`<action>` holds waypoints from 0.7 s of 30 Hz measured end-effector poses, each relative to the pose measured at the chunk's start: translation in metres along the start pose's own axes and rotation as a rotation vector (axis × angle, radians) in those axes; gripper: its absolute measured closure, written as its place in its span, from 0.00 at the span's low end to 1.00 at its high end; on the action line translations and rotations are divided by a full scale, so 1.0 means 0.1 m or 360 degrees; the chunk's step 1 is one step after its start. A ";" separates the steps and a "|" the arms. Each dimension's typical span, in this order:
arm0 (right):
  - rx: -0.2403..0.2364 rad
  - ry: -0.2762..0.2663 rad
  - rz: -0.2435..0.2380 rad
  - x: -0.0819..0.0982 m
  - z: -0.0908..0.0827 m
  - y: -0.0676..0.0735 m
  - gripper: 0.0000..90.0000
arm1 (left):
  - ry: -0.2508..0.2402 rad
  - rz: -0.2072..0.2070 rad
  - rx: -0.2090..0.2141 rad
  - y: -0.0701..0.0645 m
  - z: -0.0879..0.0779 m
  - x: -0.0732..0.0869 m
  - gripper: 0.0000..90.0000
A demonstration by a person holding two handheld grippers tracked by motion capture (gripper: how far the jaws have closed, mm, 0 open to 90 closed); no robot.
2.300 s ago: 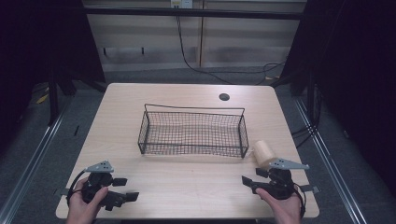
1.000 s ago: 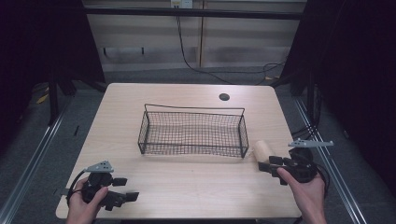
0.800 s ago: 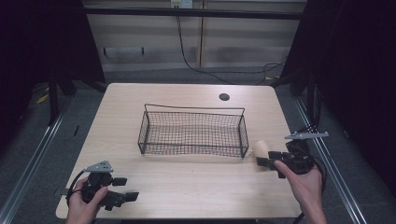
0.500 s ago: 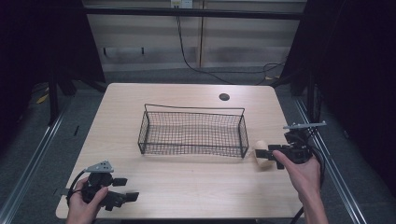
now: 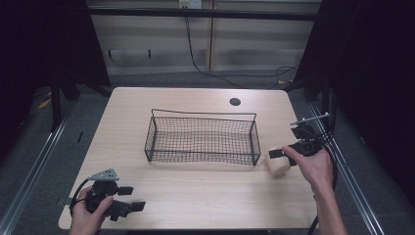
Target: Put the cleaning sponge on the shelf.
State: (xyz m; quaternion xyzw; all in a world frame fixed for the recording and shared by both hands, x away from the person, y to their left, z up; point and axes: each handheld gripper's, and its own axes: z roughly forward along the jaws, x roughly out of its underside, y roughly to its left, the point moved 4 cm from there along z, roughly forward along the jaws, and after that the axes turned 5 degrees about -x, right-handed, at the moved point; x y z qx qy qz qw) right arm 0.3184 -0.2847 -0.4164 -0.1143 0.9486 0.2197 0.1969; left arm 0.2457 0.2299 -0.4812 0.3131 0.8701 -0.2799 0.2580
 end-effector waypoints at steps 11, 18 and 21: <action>0.0059 0.0205 0.0066 -0.11 0.19 -0.21 0.29 | 0.0005 -0.0001 -0.0002 0.01 0.00 0.00 0.19; 0.0092 0.0280 0.0093 -0.15 0.32 -0.32 0.28 | 0.0009 -0.0008 -0.0005 0.01 0.01 0.01 0.19; 0.0118 0.0303 0.0094 -0.17 0.37 -0.37 0.26 | 0.0010 -0.0001 -0.0009 0.01 0.01 0.01 0.19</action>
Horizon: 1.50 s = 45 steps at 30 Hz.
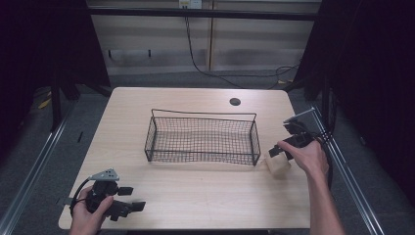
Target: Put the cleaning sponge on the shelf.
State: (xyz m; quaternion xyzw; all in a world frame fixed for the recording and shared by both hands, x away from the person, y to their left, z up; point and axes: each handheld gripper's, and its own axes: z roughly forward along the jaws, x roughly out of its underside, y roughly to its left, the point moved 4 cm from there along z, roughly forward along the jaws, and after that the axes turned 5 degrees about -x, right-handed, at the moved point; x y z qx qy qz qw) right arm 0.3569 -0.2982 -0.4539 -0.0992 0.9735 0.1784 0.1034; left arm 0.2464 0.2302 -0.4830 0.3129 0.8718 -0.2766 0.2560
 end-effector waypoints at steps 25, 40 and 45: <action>0.0157 0.0254 -0.0029 -0.03 0.34 -0.01 0.28 | -0.0009 -0.0008 0.0006 0.00 -0.01 0.00 0.19; 0.0153 0.0283 0.0012 -0.02 0.37 -0.02 0.32 | -0.0001 0.0002 0.0013 -0.01 -0.01 0.00 0.19; 0.0128 0.0273 0.0041 -0.01 0.32 -0.03 0.32 | -0.0003 0.0003 0.0012 -0.01 -0.01 0.00 0.19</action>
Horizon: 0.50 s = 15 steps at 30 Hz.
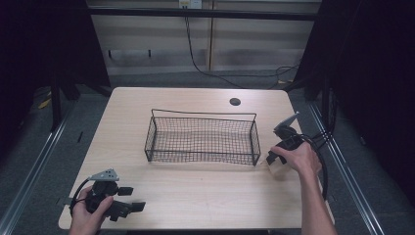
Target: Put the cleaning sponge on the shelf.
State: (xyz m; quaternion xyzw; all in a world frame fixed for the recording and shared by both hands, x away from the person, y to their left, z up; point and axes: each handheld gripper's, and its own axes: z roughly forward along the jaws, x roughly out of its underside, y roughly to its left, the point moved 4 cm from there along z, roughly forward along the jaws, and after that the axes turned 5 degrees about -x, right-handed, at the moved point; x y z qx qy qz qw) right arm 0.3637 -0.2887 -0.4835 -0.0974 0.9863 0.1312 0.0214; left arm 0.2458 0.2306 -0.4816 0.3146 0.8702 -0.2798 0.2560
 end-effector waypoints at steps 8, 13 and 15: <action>-0.0054 -0.0046 0.0053 0.05 -0.11 -0.04 0.32 | 0.0003 0.0007 -0.0003 0.00 0.00 0.00 0.19; -0.0070 -0.0059 0.0063 0.07 -0.13 -0.04 0.32 | 0.0012 0.0012 0.0005 -0.01 0.01 0.00 0.19; -0.0077 -0.0058 0.0053 0.08 -0.15 -0.04 0.32 | 0.0013 0.0012 0.0006 -0.01 0.01 0.00 0.19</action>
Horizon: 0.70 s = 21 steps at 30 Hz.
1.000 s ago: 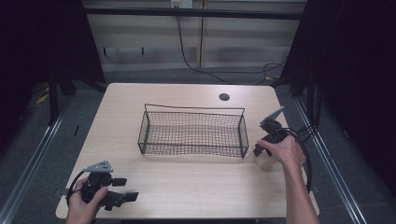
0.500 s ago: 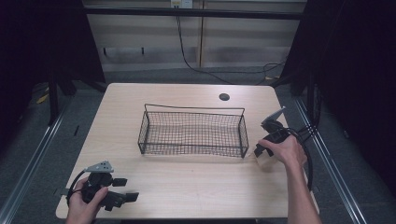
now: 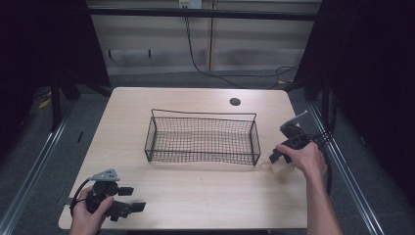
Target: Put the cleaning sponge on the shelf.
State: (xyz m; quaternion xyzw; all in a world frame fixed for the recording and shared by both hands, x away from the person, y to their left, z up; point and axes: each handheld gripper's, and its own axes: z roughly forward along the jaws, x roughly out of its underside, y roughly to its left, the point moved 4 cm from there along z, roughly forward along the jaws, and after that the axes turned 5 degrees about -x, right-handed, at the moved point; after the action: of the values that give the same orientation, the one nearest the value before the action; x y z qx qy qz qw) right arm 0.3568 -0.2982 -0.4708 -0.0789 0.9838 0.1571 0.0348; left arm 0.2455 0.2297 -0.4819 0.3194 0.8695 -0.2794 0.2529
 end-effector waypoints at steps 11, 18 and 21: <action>-0.0057 -0.0043 0.0008 0.04 -0.13 -0.03 0.32 | -0.0002 -0.0003 -0.0001 0.00 0.00 0.00 0.19; -0.0052 -0.0079 0.0006 0.05 -0.22 -0.03 0.32 | 0.0001 0.0000 0.0000 0.00 0.01 0.00 0.19; -0.0068 -0.0093 -0.0013 0.05 -0.23 -0.03 0.32 | 0.0001 0.0002 -0.0002 0.00 0.00 0.00 0.19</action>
State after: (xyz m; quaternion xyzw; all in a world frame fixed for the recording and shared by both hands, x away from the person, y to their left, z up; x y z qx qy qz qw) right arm 0.3512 -0.3088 -0.4498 -0.0789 0.9785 0.1800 0.0624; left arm 0.2454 0.2294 -0.4821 0.3198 0.8695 -0.2786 0.2531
